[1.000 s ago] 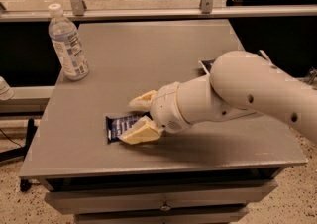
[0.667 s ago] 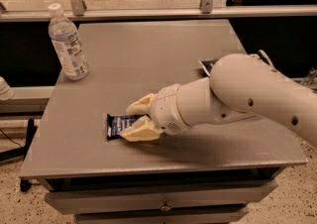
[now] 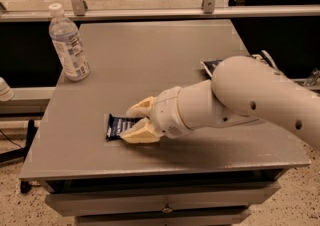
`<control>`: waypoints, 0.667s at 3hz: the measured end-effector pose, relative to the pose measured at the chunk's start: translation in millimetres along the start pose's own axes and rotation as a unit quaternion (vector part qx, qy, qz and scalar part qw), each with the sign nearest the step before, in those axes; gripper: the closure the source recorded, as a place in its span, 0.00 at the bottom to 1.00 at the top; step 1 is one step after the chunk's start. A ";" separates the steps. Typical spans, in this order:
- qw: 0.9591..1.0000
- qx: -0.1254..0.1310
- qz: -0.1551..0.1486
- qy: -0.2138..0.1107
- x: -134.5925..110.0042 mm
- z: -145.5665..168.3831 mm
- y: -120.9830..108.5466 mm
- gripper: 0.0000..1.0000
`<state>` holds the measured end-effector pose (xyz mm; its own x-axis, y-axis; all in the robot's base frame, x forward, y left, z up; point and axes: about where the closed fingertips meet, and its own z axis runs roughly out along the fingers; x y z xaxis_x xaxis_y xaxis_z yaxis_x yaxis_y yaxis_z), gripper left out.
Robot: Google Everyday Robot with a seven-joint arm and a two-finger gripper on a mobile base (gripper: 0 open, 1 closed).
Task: Pick rxbar blueberry
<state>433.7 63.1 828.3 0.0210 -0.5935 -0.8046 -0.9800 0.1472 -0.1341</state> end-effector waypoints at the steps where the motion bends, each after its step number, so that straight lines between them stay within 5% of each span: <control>1: 1.000 0.002 -0.008 -0.004 -8.4 -3.7 -5.7 1.00; 2: 0.999 0.015 -0.031 -0.015 -29.6 -17.8 -30.8 1.00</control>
Offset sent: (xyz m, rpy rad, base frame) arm 0.0601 -0.0082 0.0809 0.0402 -0.1502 0.0199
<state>459.7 62.1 866.5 0.0869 -0.5783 -0.8112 -0.9701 0.1360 -0.2009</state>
